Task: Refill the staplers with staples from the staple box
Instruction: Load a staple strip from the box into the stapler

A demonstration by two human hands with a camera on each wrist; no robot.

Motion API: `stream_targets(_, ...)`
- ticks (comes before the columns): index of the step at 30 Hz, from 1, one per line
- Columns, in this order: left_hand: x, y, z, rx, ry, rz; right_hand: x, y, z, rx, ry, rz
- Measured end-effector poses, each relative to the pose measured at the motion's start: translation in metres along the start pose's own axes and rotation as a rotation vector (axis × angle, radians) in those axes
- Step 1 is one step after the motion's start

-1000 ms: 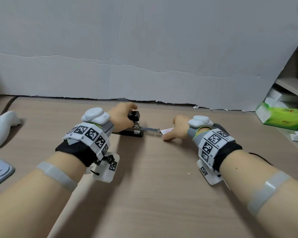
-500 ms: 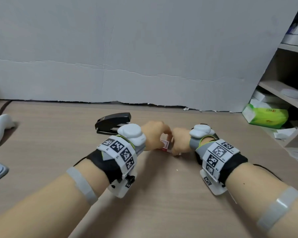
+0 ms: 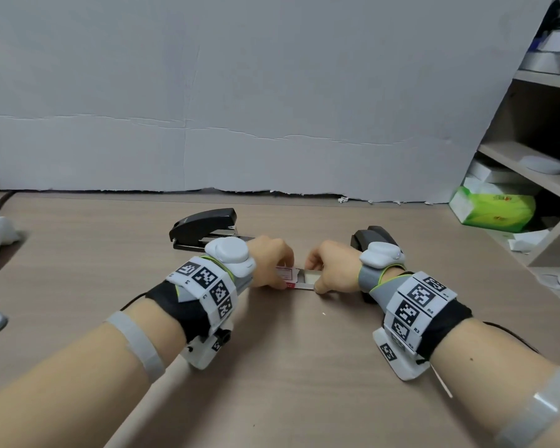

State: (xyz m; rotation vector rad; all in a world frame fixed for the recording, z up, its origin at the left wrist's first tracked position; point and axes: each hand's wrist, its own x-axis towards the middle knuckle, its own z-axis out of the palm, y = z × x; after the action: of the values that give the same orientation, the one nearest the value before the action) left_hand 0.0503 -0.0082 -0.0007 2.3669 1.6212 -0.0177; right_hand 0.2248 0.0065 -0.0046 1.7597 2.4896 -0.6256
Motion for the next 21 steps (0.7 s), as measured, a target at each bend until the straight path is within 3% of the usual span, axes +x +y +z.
stream_targets(21, 0.001, -0.022, 0.007, -0.081, 0.003, 0.002, -0.003, 0.000, 0.002, 0.018, 0.018, -0.027)
